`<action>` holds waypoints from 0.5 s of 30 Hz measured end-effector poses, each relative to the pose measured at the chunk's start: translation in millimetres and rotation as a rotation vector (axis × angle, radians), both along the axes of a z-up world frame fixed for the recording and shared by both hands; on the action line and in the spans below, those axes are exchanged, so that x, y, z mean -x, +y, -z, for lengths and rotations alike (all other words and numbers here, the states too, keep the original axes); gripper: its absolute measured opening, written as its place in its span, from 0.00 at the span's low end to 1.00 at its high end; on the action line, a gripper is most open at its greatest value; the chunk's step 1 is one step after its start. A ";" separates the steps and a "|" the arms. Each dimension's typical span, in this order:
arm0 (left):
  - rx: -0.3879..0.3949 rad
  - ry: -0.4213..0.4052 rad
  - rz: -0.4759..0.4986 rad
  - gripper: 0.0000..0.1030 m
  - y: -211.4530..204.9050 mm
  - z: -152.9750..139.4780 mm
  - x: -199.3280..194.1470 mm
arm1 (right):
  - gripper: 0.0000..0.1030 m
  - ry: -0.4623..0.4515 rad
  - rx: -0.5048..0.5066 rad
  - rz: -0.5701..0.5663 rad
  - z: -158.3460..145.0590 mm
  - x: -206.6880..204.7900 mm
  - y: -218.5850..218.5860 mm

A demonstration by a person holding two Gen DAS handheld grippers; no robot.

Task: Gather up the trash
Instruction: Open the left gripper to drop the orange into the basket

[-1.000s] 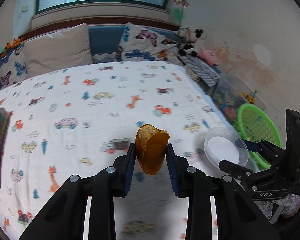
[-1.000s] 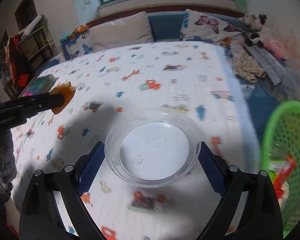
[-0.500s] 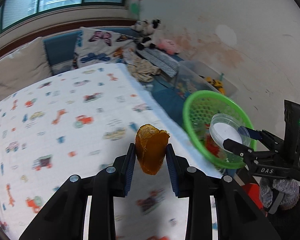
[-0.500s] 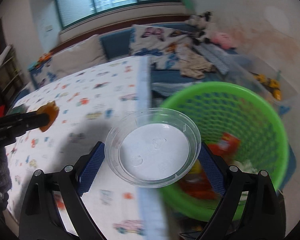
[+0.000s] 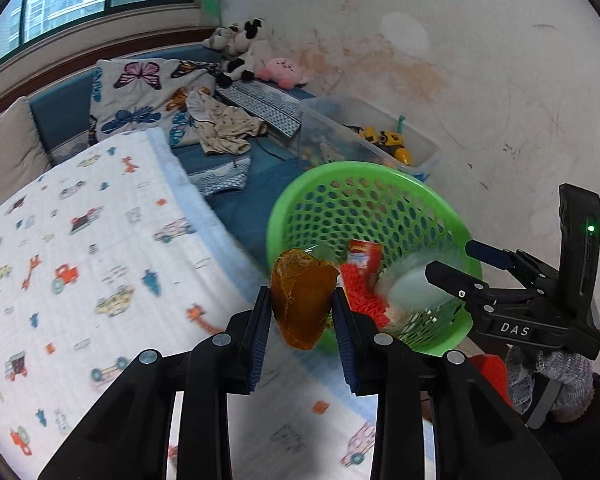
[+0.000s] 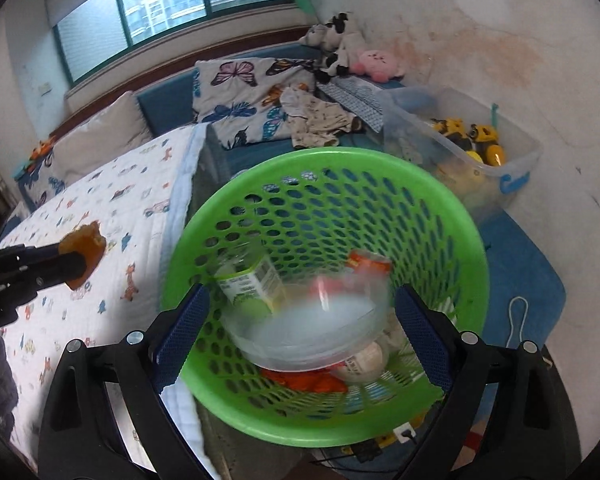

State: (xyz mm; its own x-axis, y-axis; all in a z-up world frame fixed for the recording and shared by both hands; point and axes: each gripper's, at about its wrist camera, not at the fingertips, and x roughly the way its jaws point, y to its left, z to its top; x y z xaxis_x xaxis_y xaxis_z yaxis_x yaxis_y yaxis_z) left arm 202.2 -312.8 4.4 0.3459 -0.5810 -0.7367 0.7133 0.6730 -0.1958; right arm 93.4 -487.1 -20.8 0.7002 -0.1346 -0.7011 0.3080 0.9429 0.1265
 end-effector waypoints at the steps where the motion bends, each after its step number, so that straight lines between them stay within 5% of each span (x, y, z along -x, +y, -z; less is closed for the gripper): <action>1: -0.004 0.000 0.004 0.30 -5.9 0.0 1.0 | 0.92 -0.005 -0.004 0.003 -0.8 2.1 -1.7; 15: -0.031 0.021 0.073 0.30 -60.7 12.6 14.7 | 0.92 -0.056 -0.015 0.059 -13.5 38.0 -26.9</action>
